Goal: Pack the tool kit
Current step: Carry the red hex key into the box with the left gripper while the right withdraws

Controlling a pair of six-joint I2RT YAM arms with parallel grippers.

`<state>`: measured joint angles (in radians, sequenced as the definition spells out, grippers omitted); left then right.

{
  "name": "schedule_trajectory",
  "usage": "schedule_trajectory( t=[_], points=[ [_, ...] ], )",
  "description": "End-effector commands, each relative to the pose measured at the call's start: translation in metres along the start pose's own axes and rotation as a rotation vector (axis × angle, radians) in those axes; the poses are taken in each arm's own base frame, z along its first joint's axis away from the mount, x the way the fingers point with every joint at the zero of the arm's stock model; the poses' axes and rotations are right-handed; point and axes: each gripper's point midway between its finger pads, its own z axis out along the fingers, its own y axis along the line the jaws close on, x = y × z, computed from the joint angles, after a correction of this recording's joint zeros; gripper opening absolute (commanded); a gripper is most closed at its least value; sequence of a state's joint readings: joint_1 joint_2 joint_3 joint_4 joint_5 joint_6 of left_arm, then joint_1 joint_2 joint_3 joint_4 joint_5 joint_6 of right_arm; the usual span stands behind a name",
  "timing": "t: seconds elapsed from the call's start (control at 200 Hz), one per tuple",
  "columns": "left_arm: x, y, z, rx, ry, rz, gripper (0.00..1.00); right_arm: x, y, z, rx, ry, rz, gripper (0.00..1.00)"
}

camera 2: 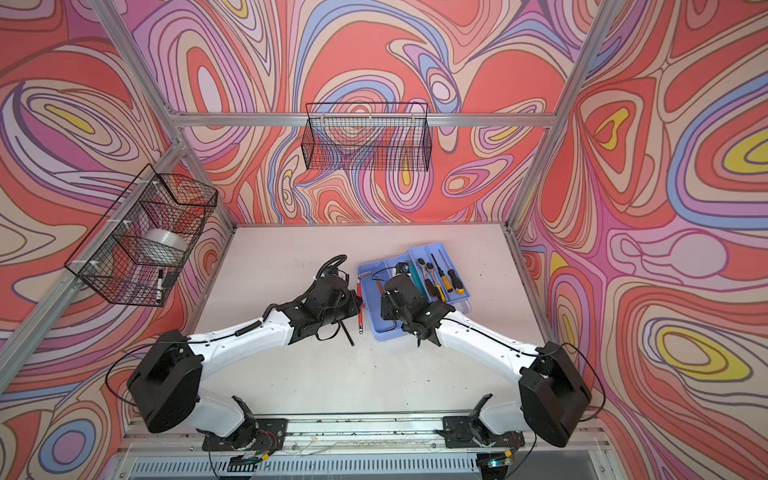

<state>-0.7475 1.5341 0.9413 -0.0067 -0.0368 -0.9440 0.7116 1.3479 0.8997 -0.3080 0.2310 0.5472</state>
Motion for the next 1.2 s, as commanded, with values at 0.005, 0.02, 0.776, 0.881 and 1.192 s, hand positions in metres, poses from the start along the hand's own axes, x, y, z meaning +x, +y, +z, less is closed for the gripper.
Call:
schedule_trajectory(
  t=[0.005,0.02,0.776,0.881,1.192],
  points=[
    [-0.020,-0.039,0.005,0.121,-0.043,-0.055,0.00,0.000,-0.022,-0.008,0.051,-0.018,0.001,0.61],
    [-0.020,-0.040,0.007,0.123,-0.043,-0.057,0.00,0.000,-0.024,-0.008,0.051,-0.020,0.004,0.61],
    [-0.004,-0.025,0.064,-0.003,0.038,-0.120,0.15,0.008,-0.041,-0.013,0.086,-0.015,0.020,0.64],
    [-0.003,-0.024,0.066,-0.005,0.044,-0.127,0.20,0.008,-0.042,-0.013,0.092,-0.013,0.019,0.64],
    [-0.007,-0.033,0.054,0.028,0.034,-0.109,0.43,0.007,-0.039,-0.013,0.081,-0.009,0.016,0.64]
  ],
)
